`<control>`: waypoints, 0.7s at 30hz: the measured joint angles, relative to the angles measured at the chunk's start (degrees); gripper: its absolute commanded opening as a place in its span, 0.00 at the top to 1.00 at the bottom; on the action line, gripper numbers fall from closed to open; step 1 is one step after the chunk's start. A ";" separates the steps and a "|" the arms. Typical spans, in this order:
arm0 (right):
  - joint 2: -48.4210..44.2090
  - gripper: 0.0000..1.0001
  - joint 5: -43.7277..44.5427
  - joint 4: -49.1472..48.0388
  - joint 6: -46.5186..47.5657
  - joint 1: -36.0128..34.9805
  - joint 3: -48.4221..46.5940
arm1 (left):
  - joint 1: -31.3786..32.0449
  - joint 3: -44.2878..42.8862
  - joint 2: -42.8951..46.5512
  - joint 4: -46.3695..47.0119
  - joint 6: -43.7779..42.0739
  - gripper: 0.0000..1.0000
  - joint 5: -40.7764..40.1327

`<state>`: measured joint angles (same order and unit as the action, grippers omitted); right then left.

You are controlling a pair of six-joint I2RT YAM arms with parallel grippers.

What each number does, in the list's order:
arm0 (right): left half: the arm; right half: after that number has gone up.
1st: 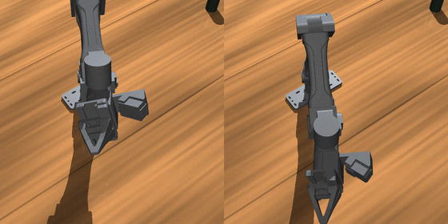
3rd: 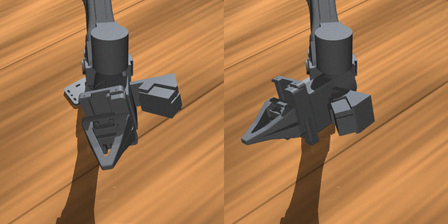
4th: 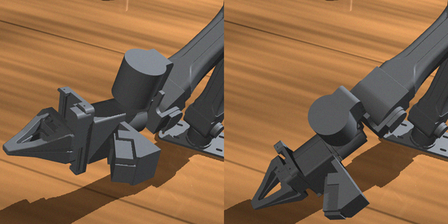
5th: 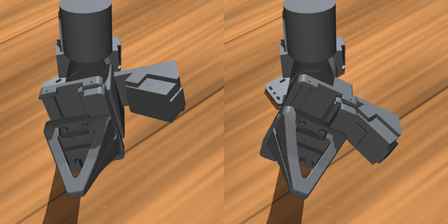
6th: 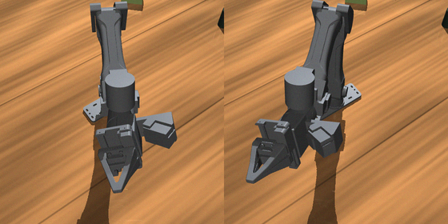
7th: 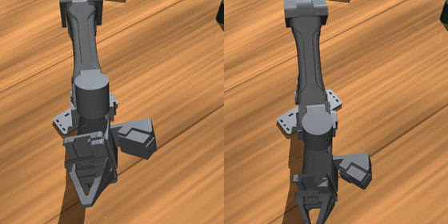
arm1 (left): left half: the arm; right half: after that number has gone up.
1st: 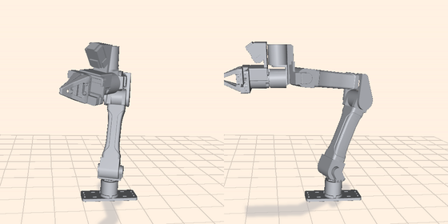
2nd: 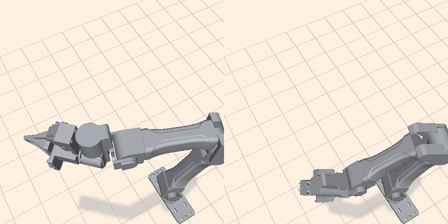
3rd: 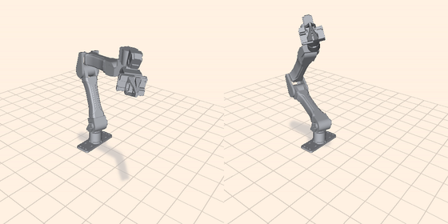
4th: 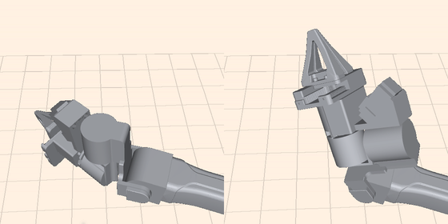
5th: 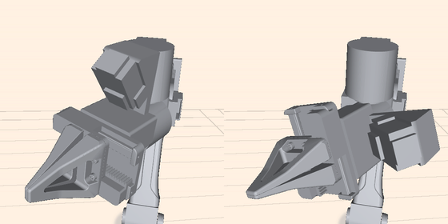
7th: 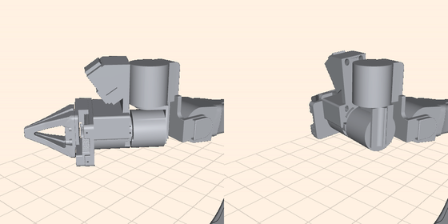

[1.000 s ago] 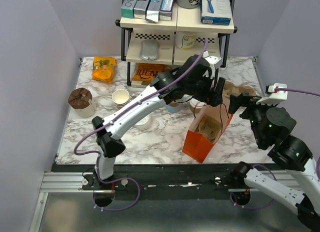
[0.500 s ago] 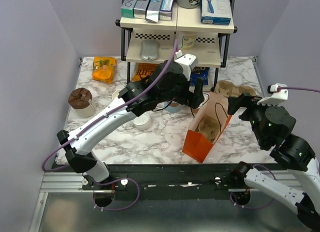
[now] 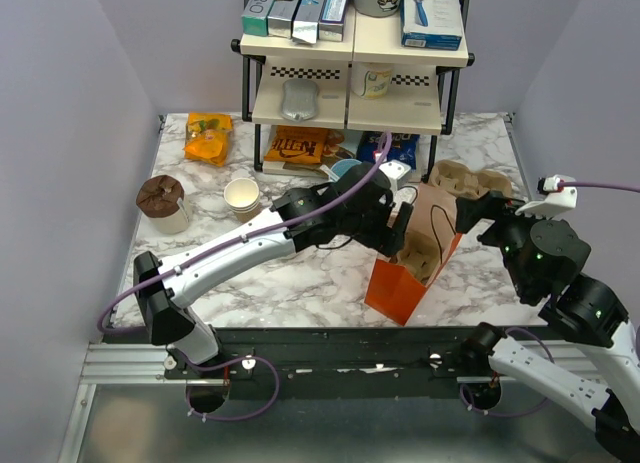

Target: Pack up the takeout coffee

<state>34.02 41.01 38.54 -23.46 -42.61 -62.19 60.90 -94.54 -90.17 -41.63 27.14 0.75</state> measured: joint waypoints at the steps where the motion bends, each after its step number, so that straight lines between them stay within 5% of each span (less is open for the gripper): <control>1: 0.00 0.00 0.00 -0.02 -0.07 0.00 0.15 | 0.63 0.33 -0.02 -0.72 0.76 0.43 -1.09; 2: 0.00 0.00 0.00 -0.02 -0.09 0.00 0.28 | 0.98 0.44 -0.15 -1.44 0.92 0.63 -1.88; 6: 0.13 0.00 0.00 -0.09 -0.15 0.00 0.72 | 2.16 -0.26 -0.94 -3.93 1.70 0.97 -4.59; 13: 1.42 0.00 0.02 -0.79 -0.59 0.00 0.79 | 2.34 -0.17 0.68 -8.33 1.11 1.00 -8.81; 21: 9.57 0.00 -1.73 -4.74 -1.42 0.50 -0.20 | 1.09 9.86 15.65 -15.82 -1.03 1.00 -12.22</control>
<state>43.59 39.29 33.80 -24.88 -42.11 -62.39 62.00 -84.68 -74.52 -57.45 26.11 -11.46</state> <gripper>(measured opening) 0.998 0.009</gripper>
